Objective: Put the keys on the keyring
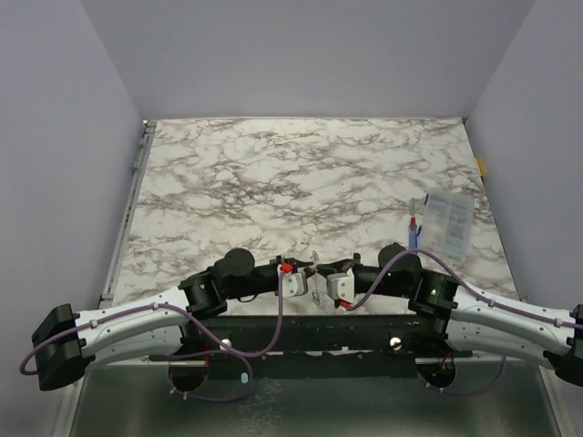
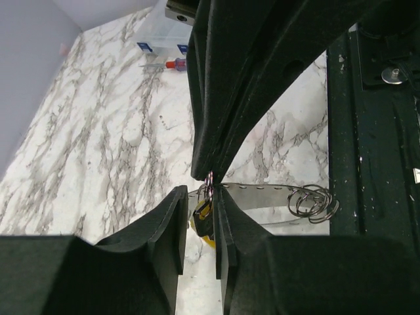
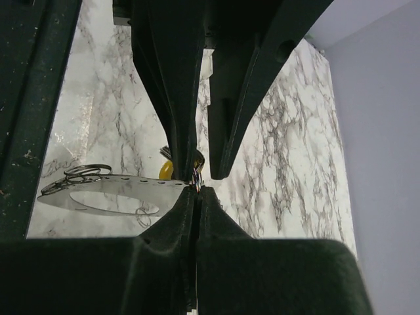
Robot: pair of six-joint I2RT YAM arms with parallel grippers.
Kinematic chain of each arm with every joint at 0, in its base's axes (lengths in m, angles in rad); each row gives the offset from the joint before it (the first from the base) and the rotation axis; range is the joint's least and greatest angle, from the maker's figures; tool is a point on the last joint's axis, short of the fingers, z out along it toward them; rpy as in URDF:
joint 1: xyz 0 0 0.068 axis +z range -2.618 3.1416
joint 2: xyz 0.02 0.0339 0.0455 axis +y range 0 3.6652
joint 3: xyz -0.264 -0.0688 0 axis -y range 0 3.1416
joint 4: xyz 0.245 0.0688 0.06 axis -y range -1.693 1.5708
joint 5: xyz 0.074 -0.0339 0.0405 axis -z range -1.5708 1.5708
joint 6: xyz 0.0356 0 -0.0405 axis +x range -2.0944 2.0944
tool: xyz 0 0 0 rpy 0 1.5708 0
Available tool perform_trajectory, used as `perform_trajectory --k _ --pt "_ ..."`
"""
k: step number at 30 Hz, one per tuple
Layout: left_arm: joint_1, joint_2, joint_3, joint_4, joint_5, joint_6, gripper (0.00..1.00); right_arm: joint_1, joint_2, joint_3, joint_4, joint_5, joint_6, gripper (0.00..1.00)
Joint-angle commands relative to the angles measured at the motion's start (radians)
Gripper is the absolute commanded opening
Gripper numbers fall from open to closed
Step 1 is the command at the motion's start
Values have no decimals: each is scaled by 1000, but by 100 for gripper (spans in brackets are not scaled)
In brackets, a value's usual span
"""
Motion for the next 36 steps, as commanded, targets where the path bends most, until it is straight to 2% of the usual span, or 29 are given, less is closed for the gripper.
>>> perform_trajectory --k 1,22,28,34,36 --pt "-3 -39 25 35 -10 14 29 2 -39 -21 87 -7 0 1" --pt "-3 -25 31 19 -41 20 27 2 -94 -50 140 -26 12 1" --pt "-2 -20 30 20 -43 22 21 2 -108 -56 154 -46 27 1" --pt "-3 -15 34 20 -41 21 5 2 -113 -60 169 -60 37 1" --pt "-2 -15 34 18 -41 21 4 2 -116 -62 176 -64 42 1"
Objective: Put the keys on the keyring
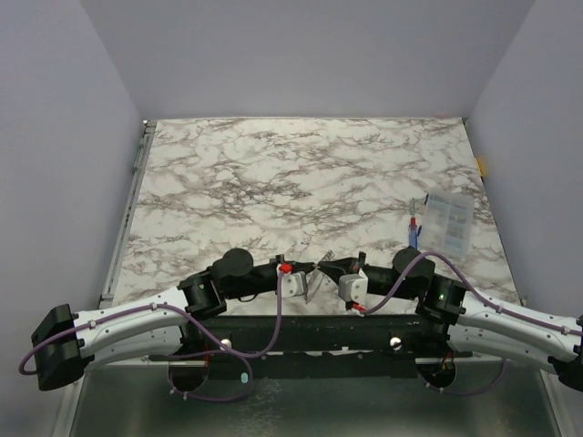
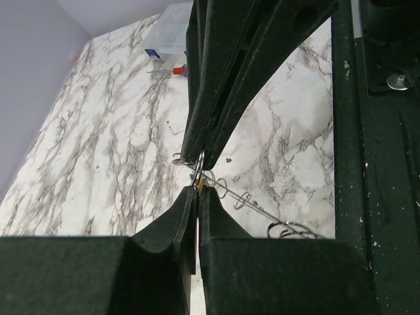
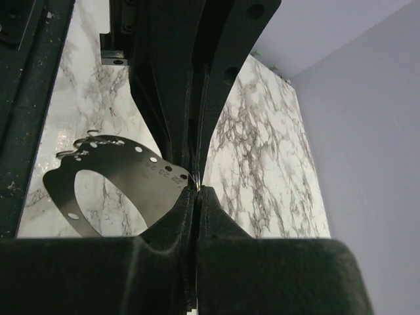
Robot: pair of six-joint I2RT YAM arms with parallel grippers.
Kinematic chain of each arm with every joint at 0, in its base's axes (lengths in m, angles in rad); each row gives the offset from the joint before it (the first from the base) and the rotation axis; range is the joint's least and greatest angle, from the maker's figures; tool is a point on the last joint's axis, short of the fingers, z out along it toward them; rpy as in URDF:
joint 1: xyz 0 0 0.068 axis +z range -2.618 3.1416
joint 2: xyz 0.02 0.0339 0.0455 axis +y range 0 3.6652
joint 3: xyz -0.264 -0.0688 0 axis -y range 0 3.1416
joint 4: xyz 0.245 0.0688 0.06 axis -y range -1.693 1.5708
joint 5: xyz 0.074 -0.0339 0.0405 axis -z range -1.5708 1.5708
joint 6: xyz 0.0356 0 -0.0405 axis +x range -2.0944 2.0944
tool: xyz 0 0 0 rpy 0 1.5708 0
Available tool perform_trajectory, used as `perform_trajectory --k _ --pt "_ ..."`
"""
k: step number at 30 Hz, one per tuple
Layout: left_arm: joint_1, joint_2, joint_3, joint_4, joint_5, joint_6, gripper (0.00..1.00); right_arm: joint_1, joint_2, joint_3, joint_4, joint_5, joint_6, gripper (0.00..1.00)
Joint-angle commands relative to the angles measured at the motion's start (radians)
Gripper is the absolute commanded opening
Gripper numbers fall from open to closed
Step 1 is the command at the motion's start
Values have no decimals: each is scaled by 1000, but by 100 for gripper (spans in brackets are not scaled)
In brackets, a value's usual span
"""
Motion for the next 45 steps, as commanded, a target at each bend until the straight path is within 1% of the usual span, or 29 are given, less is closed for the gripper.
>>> perform_trajectory --k 1,5,7,11,16,23,28,29,31,34,37,42,43,44,45 --pt "-1 3 26 6 -13 5 4 2 -21 -13 72 -44 25 1" --pt "-1 -3 26 5 -10 5 4 2 -20 -17 78 -49 30 1" --pt "-1 -8 26 6 -3 5 7 2 -20 -18 80 -48 31 1" --pt "0 -16 26 6 18 5 23 2 -23 -20 87 -51 34 1" --pt "-1 -19 26 8 46 2 32 2 -21 -28 105 -63 44 1" --pt "-1 -17 24 23 107 -6 38 2 5 -31 136 -80 52 1" --pt "0 -23 19 36 117 -12 38 3 16 -31 147 -93 59 1" --pt "-1 -25 18 39 114 -12 38 3 18 -30 147 -94 61 1" --pt "-1 -29 16 41 108 -10 34 2 19 -30 147 -99 65 1" --pt "-1 -34 16 44 99 -9 21 2 19 -31 147 -105 71 1" --pt "-1 -39 15 47 92 -11 14 2 19 -29 138 -112 77 1" --pt "-1 -38 15 53 82 -22 13 2 27 -25 125 -119 86 1" --pt "-1 -39 15 55 81 -22 10 3 31 -24 125 -124 88 1" --pt "-2 -42 15 55 77 -22 2 2 34 -22 118 -125 87 1" --pt "-1 -45 14 56 71 -20 0 2 37 -20 109 -124 86 1"
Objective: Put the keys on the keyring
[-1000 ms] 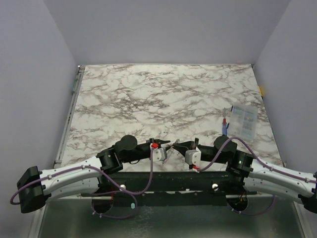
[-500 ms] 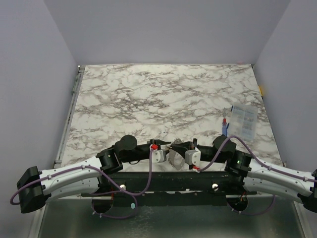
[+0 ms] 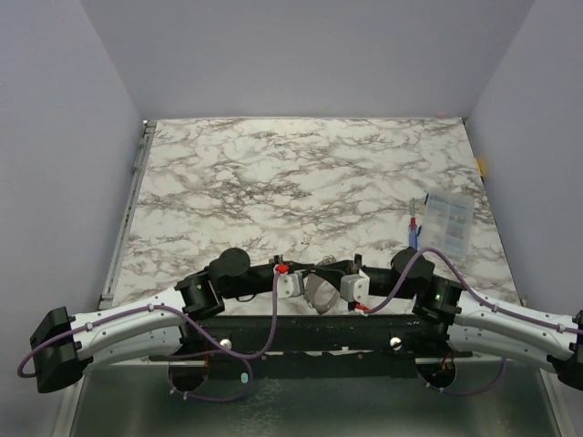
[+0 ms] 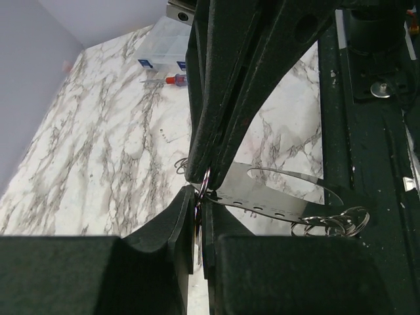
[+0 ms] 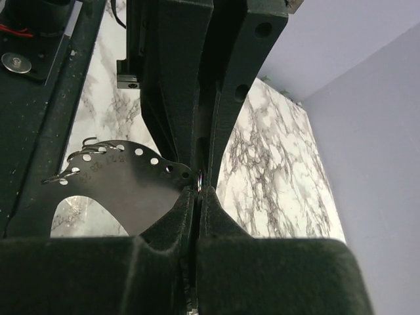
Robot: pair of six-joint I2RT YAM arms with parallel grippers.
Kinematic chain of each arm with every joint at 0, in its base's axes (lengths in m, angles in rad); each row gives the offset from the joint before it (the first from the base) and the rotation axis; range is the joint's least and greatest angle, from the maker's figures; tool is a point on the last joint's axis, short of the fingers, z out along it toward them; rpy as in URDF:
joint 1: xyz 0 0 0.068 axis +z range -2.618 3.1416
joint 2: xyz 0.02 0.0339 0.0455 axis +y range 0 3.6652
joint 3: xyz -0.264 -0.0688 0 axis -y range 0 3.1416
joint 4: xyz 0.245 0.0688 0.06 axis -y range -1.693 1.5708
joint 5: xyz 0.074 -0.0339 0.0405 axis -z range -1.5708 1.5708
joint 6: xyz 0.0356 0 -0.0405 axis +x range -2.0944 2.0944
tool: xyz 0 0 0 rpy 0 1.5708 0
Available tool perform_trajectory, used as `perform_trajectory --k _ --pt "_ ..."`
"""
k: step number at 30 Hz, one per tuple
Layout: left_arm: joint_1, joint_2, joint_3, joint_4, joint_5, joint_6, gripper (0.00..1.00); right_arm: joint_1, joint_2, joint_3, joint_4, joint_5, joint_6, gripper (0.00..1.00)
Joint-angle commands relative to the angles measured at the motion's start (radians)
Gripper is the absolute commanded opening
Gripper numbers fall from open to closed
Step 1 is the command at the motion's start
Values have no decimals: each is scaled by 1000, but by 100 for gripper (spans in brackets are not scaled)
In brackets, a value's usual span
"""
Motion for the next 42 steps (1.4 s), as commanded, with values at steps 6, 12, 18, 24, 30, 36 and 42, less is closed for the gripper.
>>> perform_trajectory --k 6,12,18,24,30,36,42 --pt "-2 -20 14 48 -55 -11 0 2 9 8 -19 -12 3 22" --pt "-3 28 39 -8 -88 6 0 2 -2 10 -66 27 -19 43" --pt "-3 51 49 -31 -95 15 0 2 2 17 -83 82 -41 44" --pt "-3 68 55 -42 -92 15 0 2 24 25 -71 130 -54 43" --pt "-3 77 59 -47 -88 15 0 2 65 38 -65 119 -56 37" --pt "-4 87 64 -56 -91 15 0 2 85 49 -62 108 -57 32" --pt "-3 100 71 -70 -94 18 0 2 106 53 -69 108 -60 27"
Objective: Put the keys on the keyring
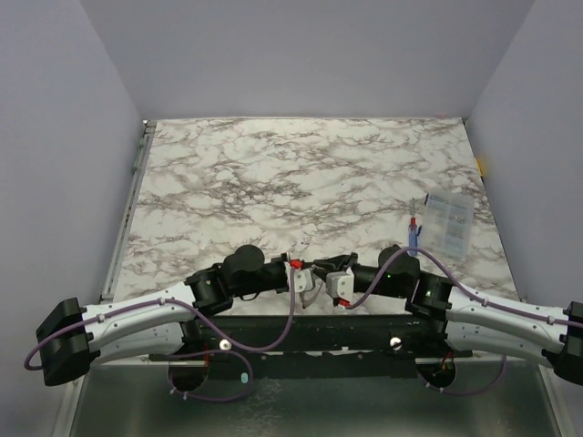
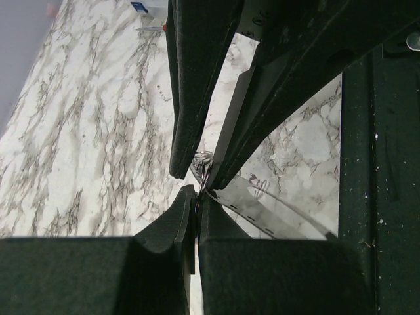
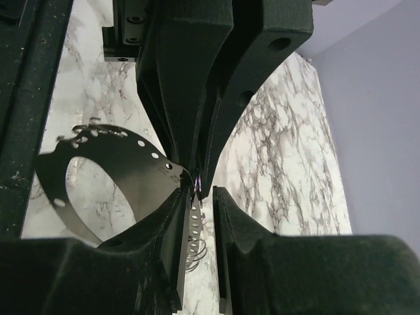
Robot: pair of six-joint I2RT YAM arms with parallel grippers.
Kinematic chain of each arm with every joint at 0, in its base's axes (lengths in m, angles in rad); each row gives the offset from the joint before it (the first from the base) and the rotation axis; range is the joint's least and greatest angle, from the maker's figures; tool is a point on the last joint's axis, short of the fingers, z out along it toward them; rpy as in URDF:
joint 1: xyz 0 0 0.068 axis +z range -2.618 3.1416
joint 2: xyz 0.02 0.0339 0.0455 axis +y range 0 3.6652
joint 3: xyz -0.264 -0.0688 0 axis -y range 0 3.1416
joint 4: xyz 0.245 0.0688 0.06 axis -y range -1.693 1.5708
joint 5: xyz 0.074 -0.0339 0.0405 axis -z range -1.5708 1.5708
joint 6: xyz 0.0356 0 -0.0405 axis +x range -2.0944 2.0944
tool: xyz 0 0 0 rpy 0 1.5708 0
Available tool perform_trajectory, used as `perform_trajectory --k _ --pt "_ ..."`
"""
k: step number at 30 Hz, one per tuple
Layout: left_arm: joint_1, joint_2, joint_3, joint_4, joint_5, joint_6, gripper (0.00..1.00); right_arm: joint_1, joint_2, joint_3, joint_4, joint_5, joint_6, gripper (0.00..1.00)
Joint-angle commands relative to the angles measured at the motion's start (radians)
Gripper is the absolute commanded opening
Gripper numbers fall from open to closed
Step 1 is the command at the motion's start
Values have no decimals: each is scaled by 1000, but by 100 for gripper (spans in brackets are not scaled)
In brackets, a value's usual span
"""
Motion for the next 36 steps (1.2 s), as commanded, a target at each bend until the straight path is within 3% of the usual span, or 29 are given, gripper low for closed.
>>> perform_trajectory --k 1,13,16,19,24,30,36 --pt "-5 8 43 1 -3 8 0 2 20 35 -11 7 -8 26" --pt "-6 21 54 -24 -8 15 0 2 62 44 -12 61 -13 24" --pt "-6 19 57 -30 -6 15 0 2 69 41 -11 75 -14 16" --pt "-8 13 57 -32 1 16 0 2 70 43 -13 70 -13 1" --pt "-9 -15 58 -41 20 22 0 2 52 33 7 71 -22 1" --pt "-7 -90 39 -23 44 27 27 2 -29 -13 95 45 -27 1" --pt "-8 -166 6 59 137 2 34 2 -135 -58 176 -2 -15 1"
